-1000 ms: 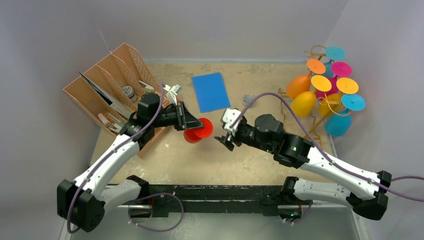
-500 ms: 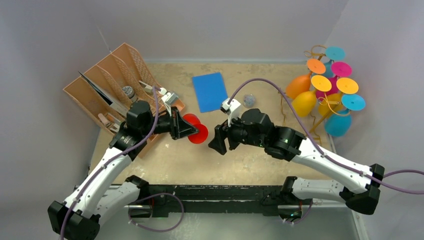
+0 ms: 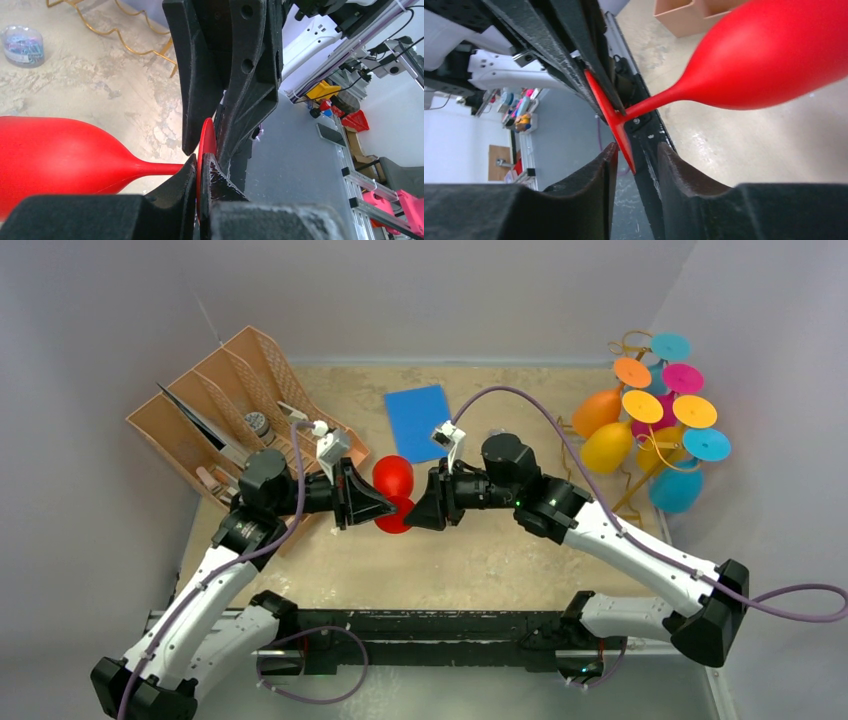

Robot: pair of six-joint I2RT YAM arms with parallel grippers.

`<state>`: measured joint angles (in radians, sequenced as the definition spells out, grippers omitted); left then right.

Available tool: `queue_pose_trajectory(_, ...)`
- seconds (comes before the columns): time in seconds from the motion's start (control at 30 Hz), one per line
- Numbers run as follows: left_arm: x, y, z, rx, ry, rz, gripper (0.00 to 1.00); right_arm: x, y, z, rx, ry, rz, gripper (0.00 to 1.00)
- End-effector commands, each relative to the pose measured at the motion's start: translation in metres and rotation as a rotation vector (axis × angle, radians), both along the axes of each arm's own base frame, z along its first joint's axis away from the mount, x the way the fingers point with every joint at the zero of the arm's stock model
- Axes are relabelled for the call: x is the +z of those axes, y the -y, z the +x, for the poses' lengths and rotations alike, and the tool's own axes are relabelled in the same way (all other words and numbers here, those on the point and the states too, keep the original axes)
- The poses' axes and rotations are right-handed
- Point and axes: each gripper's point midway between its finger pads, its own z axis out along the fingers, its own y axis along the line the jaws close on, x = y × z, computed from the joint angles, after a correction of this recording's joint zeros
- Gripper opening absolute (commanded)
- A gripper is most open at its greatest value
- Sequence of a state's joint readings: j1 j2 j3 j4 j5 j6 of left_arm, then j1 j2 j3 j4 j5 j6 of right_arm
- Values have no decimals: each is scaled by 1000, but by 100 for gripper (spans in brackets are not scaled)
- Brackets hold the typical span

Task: Take the wine glass off the wine glass rack
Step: Place the wine glass at the center of the board.

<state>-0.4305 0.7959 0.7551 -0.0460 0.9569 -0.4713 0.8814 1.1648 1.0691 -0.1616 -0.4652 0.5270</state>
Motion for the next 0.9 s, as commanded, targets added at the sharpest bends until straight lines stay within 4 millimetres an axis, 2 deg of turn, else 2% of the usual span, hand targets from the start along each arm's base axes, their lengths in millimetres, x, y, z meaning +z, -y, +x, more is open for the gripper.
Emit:
queue_pose_trajectory(0.0, 20, 2, -7, -49, 93, -50, 0, 21, -7, -10, 76, 35, 101, 33)
queue_pose_trajectory(0.07, 20, 3, -6, -51, 82, -54, 0, 20, -8, -8, 74, 40, 101, 27)
queue_pose_trajectory(0.3, 27, 4, -11, -64, 84, -122, 0, 23, -13, -10, 103, 42, 126, 19)
queue_pose_trajectory(0.37, 29, 3, -12, -62, 98, -122, 0, 22, -13, -12, 113, 31, 127, 20)
queue_pose_trajectory(0.5, 32, 0, -10, -17, 132, -125, 0, 29, -16, -13, 122, 19, 152, 37)
queue_pose_trajectory(0.63, 36, -3, -3, 46, 150, -146, 0, 30, -18, -12, 105, -6, 178, 45)
queue_pose_trajectory(0.73, 40, -4, 2, 79, 159, -187, 0, 37, -24, -9, 91, -8, 234, 45)
queue_pose_trajectory(0.87, 47, -3, 7, 99, 151, -247, 0, 45, -33, -6, 96, -14, 287, 37)
